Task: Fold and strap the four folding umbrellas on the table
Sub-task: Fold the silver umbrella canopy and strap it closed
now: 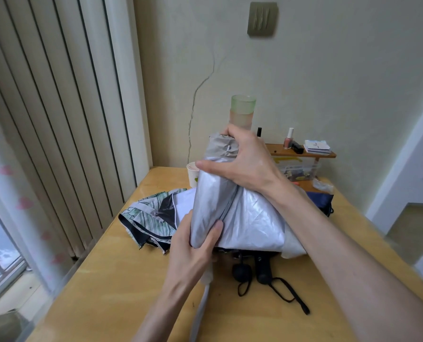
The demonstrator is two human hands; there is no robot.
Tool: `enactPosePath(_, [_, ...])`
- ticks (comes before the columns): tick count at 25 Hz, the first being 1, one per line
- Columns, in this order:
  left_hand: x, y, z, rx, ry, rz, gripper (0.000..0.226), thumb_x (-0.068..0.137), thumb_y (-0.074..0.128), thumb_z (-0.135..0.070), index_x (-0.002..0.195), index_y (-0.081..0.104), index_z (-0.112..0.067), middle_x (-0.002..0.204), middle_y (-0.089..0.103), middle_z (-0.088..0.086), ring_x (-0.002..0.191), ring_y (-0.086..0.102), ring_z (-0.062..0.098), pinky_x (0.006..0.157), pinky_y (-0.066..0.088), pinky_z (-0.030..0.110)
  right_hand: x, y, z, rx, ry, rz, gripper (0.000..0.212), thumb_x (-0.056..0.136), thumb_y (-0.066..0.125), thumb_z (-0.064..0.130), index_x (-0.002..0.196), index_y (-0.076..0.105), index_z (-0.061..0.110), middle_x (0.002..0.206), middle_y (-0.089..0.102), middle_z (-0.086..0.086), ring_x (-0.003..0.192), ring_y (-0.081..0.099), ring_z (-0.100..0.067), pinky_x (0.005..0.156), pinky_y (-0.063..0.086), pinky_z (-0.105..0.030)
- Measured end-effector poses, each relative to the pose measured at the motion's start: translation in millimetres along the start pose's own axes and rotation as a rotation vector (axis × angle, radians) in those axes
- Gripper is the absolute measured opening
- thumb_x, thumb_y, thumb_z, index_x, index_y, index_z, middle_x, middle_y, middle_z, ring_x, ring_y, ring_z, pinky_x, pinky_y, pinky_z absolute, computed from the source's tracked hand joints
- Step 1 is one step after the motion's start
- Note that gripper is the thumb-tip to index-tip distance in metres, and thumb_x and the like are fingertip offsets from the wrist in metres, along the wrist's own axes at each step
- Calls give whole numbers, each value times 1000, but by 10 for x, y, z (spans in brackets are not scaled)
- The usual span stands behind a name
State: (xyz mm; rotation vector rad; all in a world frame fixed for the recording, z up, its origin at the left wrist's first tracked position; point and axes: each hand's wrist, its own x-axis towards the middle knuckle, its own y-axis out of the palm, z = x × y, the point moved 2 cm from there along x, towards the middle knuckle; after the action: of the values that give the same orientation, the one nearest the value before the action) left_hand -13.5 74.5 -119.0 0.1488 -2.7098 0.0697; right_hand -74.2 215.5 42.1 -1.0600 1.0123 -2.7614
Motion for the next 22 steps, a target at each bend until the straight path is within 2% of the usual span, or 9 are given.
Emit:
enactPosePath(3, [-29, 9, -27, -19, -42, -38, 15, 86, 77, -48, 82, 70, -35, 68, 67, -11, 58, 64, 13, 53, 48, 28, -12, 87, -13, -30, 8, 16, 64, 71, 92, 59, 93, 59, 9, 83, 70, -5, 78, 65, -25, 71, 53, -38])
enactPosePath(6, [-43, -34, -41, -58, -90, 17, 48, 85, 74, -56, 64, 52, -19, 52, 47, 5, 43, 47, 24, 43, 38, 30, -9, 111, -38, -9, 4, 54, 71, 70, 91, 64, 94, 56, 6, 84, 68, -12, 80, 63, -30, 73, 54, -44])
enactPosePath(8, [-31, -49, -46, -47, -106, 83, 60, 85, 70, -62, 67, 47, -10, 52, 44, 12, 42, 45, 25, 43, 36, 31, -10, 96, -32, -19, -7, 48, 69, 71, 91, 62, 92, 55, 6, 81, 67, -10, 78, 63, -29, 73, 54, -44])
enactPosePath(11, [-2, -56, -14, 22, -95, 86, 58, 83, 68, -73, 77, 57, -16, 63, 56, 5, 52, 53, 21, 51, 42, 35, -28, 145, -36, -69, -18, -25, 62, 74, 91, 56, 87, 55, 7, 76, 65, -6, 74, 62, -28, 71, 53, -44])
enactPosePath(13, [-6, -72, -15, 56, -52, 23, 48, 82, 67, -77, 99, 67, -32, 86, 71, -7, 75, 67, 14, 67, 53, 36, -41, 197, -33, -81, -14, -66, 60, 73, 91, 54, 86, 55, 8, 75, 65, -5, 73, 62, -29, 70, 53, -45])
enactPosePath(15, [-36, -82, -51, 42, 2, -29, 47, 83, 66, -70, 122, 61, -44, 109, 74, -18, 99, 71, 4, 82, 58, 28, -45, 214, -6, -89, -14, -76, 59, 73, 90, 55, 87, 55, 10, 75, 66, -4, 74, 61, -29, 70, 52, -44])
enactPosePath(16, [-47, -80, -76, 37, 18, -50, 49, 83, 66, -67, 126, 57, -46, 110, 73, -22, 99, 72, 4, 80, 60, 28, -46, 213, 19, -92, -12, -71, 59, 72, 90, 56, 87, 55, 11, 75, 66, -2, 75, 61, -27, 71, 52, -42])
enactPosePath(19, [-49, -65, -105, 26, 28, -78, 30, 90, 71, -59, 115, 60, -48, 85, 73, -11, 60, 68, 19, 52, 56, 39, -46, 195, 52, -106, 16, -13, 60, 73, 89, 59, 91, 54, 13, 81, 68, 0, 81, 63, -23, 76, 52, -40])
enactPosePath(22, [-17, -85, -38, 107, 22, -100, 16, 92, 67, -59, 87, 64, -45, 64, 63, -14, 52, 55, 12, 53, 44, 35, -41, 139, -26, -32, 78, 141, 65, 75, 85, 68, 107, 58, 18, 105, 71, 3, 97, 66, -14, 93, 56, -41])
